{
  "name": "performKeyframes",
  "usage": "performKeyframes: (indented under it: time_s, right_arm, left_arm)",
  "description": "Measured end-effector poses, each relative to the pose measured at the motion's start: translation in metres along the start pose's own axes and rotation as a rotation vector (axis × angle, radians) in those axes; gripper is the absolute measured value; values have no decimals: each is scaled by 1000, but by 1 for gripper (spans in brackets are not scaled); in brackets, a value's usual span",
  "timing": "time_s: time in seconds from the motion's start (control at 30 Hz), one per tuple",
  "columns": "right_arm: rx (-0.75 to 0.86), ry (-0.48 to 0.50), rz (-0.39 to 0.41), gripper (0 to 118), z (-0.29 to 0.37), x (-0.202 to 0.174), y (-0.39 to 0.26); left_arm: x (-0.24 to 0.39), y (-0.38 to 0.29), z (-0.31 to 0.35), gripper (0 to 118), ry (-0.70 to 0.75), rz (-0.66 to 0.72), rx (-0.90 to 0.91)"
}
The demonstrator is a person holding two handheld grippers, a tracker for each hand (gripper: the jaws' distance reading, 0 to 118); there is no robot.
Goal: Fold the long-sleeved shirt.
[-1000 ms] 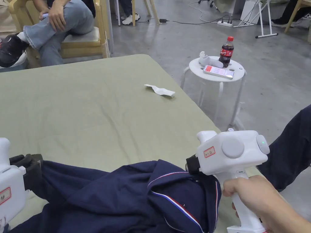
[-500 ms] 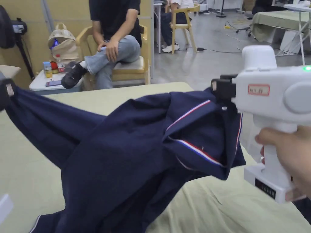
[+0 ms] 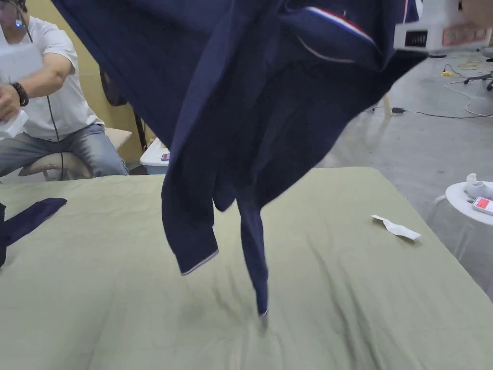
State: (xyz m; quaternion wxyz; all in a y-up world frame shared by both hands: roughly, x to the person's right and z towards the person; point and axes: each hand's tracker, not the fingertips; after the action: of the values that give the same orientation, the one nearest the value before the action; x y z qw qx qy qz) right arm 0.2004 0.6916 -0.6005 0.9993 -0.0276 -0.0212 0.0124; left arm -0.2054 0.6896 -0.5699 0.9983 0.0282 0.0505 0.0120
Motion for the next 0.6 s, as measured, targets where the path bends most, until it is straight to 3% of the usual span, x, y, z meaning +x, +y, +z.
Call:
performKeyframes:
  time_s: [0.1, 0.23, 0.4, 0.6]
  right_arm:
    - [10, -7, -16, 12, -19, 0, -3]
    - [-30, 19, 8, 12, -37, 10, -68]
    - [-192, 122, -93, 12, -10, 33, -232]
    - [-387, 111, -170, 12, 79, 60, -444]
  left_arm:
    - [-1, 3, -25, 0, -9, -28, 43]
    - [6, -52, -37, 0, -69, -117, -2]
    - [4, -205, -16, 0, -155, -96, -200]
    - [-2, -407, 70, 0, -207, -83, -501]
